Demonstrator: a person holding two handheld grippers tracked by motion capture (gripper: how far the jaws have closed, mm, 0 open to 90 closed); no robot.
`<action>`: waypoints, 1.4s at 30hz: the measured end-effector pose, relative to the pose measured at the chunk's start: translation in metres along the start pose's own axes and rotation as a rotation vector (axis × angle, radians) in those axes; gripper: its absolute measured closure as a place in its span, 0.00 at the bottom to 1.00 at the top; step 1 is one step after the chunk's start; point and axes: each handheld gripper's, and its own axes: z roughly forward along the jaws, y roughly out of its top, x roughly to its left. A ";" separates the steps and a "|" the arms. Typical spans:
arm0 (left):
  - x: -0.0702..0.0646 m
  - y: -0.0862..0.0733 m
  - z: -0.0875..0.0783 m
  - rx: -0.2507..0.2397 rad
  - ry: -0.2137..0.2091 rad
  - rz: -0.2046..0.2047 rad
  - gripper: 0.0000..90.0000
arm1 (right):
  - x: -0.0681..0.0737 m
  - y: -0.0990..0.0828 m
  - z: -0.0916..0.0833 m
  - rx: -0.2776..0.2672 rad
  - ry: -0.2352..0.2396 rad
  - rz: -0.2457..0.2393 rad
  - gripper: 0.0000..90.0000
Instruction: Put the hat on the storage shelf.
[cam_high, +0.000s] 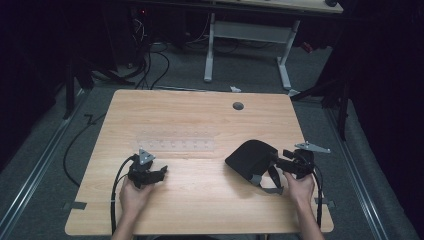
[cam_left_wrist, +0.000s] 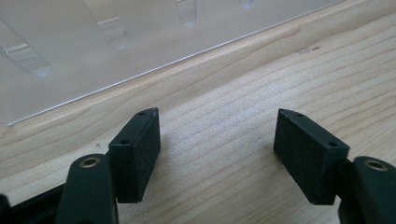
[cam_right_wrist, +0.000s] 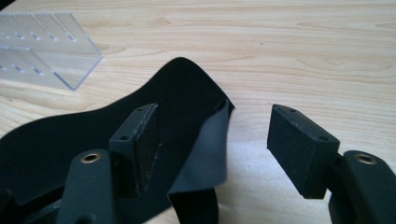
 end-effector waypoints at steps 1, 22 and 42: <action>0.000 0.000 0.000 0.000 0.000 0.000 0.36 | 0.001 0.002 0.004 0.003 0.003 0.002 0.38; 0.000 0.000 0.000 0.001 -0.003 0.000 0.35 | 0.001 0.007 0.037 0.064 0.048 0.022 0.38; 0.000 0.000 0.000 0.001 -0.002 0.000 0.35 | -0.007 -0.010 0.049 0.068 0.186 0.032 0.63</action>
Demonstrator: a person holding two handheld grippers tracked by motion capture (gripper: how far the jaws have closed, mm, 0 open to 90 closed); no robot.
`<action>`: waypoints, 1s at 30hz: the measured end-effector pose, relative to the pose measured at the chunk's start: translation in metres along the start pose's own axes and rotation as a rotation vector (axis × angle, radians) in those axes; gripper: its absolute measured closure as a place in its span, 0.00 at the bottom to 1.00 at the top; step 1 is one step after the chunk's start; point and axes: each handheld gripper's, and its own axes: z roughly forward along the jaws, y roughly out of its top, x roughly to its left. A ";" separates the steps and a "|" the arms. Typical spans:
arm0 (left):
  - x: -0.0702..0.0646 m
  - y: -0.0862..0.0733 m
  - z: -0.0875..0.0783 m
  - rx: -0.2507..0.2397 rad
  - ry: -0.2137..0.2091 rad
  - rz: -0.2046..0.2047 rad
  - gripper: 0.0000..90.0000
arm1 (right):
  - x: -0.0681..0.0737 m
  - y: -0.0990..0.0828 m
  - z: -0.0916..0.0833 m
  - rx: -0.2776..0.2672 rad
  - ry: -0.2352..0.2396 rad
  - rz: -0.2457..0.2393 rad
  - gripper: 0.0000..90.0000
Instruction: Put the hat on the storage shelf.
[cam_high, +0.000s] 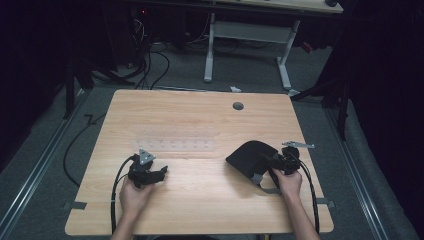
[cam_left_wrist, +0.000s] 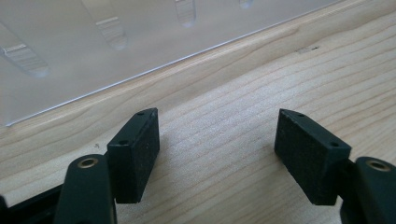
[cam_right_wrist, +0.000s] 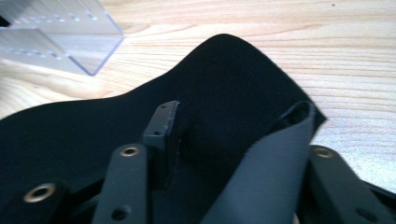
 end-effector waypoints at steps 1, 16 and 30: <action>0.000 0.000 0.000 0.000 0.000 0.000 0.35 | -0.001 0.000 -0.002 -0.001 0.017 0.002 0.67; 0.000 0.000 0.000 0.000 0.001 0.000 0.35 | 0.006 -0.003 -0.015 -0.004 0.111 -0.042 0.87; 0.000 0.000 0.000 -0.001 0.001 -0.001 0.35 | 0.015 -0.001 -0.025 -0.020 0.151 -0.050 0.93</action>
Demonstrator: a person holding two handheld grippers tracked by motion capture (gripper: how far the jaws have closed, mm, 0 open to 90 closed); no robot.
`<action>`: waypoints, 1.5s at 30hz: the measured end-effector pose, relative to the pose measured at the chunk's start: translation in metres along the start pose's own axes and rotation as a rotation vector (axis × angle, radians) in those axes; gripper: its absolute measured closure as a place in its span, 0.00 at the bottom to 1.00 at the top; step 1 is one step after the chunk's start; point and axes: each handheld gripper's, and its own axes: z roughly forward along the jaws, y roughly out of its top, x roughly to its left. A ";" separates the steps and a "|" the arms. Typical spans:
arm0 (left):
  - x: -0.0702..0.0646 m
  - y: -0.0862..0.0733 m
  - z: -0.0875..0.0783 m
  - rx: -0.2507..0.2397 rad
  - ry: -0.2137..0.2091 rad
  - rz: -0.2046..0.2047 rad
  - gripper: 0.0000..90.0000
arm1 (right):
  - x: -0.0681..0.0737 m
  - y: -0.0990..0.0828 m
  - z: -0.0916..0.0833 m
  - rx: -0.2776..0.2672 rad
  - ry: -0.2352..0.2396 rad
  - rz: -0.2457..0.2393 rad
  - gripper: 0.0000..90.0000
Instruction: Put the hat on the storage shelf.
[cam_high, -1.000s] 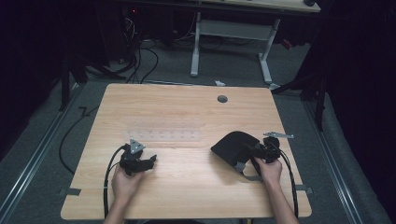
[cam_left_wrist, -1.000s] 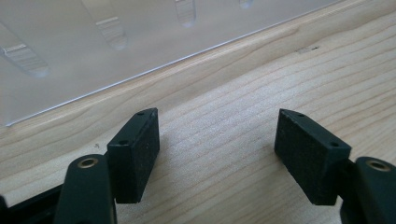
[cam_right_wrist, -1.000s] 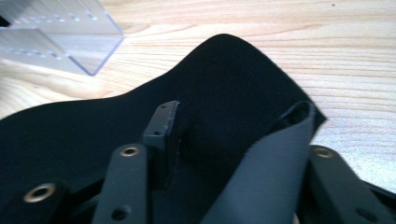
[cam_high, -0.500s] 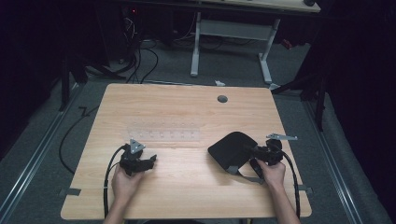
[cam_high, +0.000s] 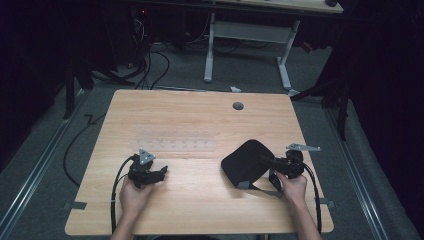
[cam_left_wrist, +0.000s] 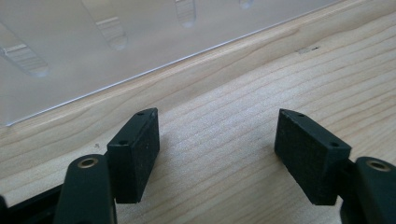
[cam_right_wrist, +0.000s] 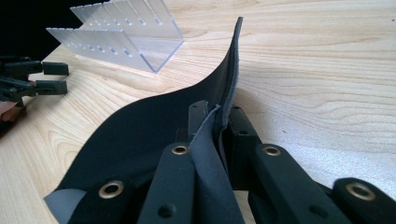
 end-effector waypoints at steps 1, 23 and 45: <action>0.000 0.000 0.000 0.000 0.000 0.000 0.35 | 0.002 0.000 -0.002 -0.003 0.001 0.006 0.93; -0.001 -0.001 0.000 0.018 -0.017 0.005 0.29 | 0.021 0.002 -0.026 -0.032 0.005 0.029 0.93; -0.035 -0.002 -0.022 0.045 -0.206 0.074 0.25 | 0.069 -0.001 -0.032 -0.038 0.093 -0.018 0.93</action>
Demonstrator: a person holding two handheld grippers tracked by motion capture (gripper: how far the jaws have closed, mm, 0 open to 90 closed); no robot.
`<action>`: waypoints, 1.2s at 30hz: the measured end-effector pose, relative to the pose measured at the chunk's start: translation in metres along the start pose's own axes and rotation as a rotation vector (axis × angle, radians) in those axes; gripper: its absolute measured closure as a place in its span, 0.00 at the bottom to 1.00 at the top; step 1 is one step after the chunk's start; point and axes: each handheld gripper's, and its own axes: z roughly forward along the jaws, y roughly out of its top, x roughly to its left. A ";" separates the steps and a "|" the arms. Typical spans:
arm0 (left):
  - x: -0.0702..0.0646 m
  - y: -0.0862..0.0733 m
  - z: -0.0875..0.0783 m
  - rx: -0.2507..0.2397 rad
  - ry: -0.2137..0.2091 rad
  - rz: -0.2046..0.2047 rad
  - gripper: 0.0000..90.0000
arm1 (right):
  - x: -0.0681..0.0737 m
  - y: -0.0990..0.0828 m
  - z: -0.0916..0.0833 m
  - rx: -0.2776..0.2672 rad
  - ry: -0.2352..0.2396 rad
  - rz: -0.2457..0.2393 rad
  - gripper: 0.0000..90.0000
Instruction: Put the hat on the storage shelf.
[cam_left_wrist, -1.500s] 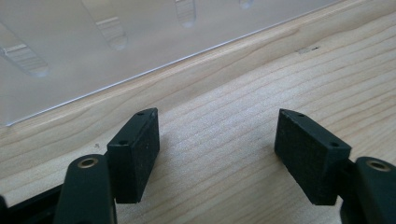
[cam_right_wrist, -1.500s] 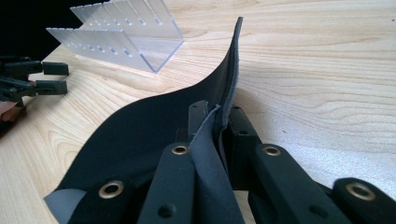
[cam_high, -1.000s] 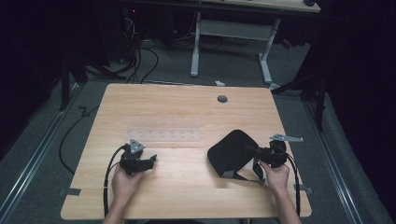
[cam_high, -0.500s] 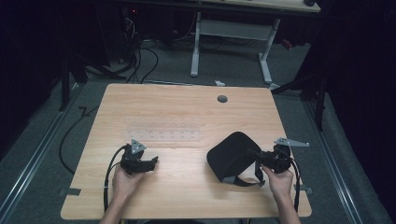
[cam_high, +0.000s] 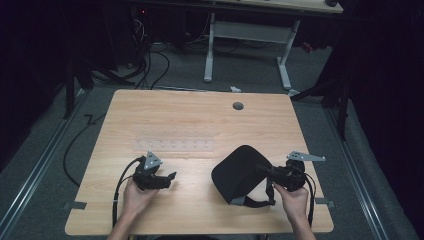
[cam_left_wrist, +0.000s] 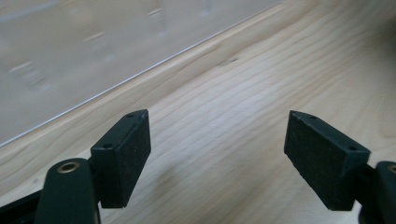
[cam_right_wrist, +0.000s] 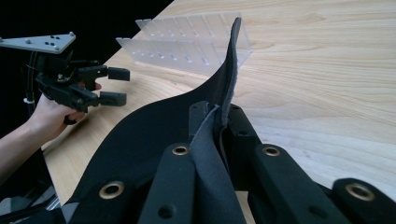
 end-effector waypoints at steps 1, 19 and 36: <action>-0.005 0.000 -0.002 -0.002 -0.023 0.002 0.25 | 0.002 0.000 0.001 0.001 0.002 0.002 0.93; -0.079 -0.009 -0.015 0.048 -0.249 0.121 0.25 | 0.018 0.006 0.026 0.022 0.019 -0.001 0.93; -0.093 -0.011 -0.011 0.031 -0.257 0.171 0.27 | 0.029 0.012 0.041 0.048 0.022 -0.001 0.93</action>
